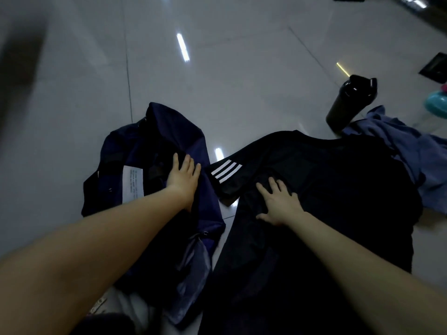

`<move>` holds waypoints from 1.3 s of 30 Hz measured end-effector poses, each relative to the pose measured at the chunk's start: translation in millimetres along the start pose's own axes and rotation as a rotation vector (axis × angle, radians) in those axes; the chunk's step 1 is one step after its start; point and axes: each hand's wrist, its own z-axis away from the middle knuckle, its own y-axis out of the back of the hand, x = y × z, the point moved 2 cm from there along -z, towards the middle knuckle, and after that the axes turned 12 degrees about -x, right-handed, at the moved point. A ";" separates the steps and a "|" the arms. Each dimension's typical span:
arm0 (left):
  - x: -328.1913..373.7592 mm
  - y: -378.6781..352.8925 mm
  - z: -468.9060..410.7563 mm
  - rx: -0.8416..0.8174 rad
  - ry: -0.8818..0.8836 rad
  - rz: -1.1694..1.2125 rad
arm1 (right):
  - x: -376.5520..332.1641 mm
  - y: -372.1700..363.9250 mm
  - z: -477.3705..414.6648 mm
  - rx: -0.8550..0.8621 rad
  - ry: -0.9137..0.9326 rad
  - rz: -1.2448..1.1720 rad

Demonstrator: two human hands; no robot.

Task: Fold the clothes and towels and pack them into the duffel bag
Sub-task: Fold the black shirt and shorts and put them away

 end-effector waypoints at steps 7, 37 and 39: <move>-38.4 -16.9 -17.0 -0.025 0.039 -0.113 | -3.1 2.0 -2.3 -0.002 -0.010 -0.034; -54.8 71.9 -85.3 0.277 -0.049 1.411 | 13.7 -17.4 1.1 0.483 -0.002 -0.075; -60.2 73.1 -94.0 0.317 -0.021 1.498 | 11.7 -7.8 -2.6 0.505 -0.028 -0.082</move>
